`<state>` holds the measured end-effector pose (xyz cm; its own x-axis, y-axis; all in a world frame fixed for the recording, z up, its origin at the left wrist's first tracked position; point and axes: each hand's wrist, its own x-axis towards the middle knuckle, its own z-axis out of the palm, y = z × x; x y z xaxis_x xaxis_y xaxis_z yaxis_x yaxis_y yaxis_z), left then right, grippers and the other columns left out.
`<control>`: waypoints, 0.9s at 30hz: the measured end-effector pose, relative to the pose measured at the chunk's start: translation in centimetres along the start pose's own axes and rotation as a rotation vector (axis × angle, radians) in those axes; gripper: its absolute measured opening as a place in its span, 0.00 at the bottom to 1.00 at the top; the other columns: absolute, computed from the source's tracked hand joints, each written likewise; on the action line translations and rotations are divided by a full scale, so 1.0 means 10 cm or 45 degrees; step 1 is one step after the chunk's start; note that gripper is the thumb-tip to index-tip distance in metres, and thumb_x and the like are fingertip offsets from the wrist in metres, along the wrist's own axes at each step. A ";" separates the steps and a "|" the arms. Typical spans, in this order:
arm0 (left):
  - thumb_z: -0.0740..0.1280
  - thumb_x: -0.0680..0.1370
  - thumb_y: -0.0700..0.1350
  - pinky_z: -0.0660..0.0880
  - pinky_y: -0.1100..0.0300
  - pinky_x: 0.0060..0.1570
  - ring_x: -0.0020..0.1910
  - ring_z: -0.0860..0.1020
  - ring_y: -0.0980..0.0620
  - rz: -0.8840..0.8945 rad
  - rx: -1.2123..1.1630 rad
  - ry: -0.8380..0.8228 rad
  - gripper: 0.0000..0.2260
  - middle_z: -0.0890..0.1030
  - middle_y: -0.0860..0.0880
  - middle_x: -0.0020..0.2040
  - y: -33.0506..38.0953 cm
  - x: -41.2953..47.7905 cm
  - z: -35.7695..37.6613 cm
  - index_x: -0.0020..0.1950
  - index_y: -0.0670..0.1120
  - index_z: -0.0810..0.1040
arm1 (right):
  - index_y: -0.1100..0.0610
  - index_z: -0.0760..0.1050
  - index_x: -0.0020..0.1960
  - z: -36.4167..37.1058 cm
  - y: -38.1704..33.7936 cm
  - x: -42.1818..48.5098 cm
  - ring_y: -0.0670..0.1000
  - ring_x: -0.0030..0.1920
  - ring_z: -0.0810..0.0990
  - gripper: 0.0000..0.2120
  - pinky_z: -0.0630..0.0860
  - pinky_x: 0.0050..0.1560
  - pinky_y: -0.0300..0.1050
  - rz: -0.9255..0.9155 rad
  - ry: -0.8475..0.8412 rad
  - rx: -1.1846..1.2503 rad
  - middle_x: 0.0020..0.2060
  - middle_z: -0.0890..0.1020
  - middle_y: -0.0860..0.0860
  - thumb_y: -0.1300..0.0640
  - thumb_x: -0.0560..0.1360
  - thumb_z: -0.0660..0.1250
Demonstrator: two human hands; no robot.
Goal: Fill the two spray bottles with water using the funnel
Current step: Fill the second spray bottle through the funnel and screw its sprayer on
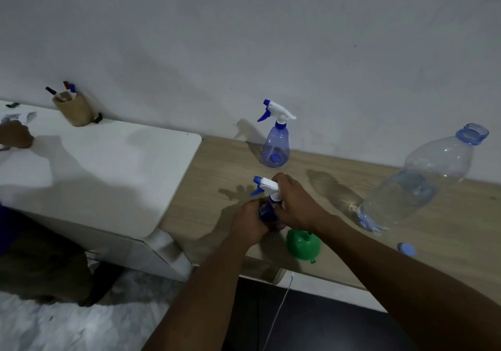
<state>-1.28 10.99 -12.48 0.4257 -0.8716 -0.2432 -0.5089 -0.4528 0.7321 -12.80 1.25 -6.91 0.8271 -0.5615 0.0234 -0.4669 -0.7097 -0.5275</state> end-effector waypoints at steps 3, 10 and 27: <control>0.77 0.71 0.50 0.72 0.60 0.50 0.51 0.80 0.52 -0.003 -0.022 -0.015 0.20 0.84 0.52 0.53 -0.01 0.02 0.02 0.62 0.53 0.79 | 0.53 0.66 0.60 0.06 0.01 0.02 0.54 0.49 0.72 0.22 0.73 0.48 0.48 0.049 0.035 -0.090 0.52 0.72 0.53 0.48 0.73 0.72; 0.79 0.70 0.50 0.75 0.57 0.51 0.52 0.81 0.50 0.001 -0.069 -0.012 0.22 0.85 0.51 0.54 -0.05 0.05 0.03 0.62 0.53 0.79 | 0.53 0.67 0.63 0.03 0.05 0.03 0.55 0.52 0.70 0.22 0.73 0.51 0.53 0.049 -0.014 -0.006 0.55 0.71 0.54 0.55 0.72 0.71; 0.81 0.66 0.52 0.77 0.51 0.60 0.55 0.81 0.50 0.005 -0.165 -0.013 0.28 0.84 0.51 0.56 -0.10 0.09 0.09 0.64 0.53 0.79 | 0.52 0.66 0.64 0.11 0.04 0.02 0.56 0.52 0.72 0.23 0.75 0.53 0.59 0.084 0.039 -0.059 0.54 0.72 0.54 0.56 0.72 0.69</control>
<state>-1.08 10.50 -14.04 0.4161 -0.8754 -0.2461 -0.4093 -0.4220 0.8090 -12.49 1.37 -8.03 0.7847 -0.6197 0.0161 -0.5345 -0.6896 -0.4886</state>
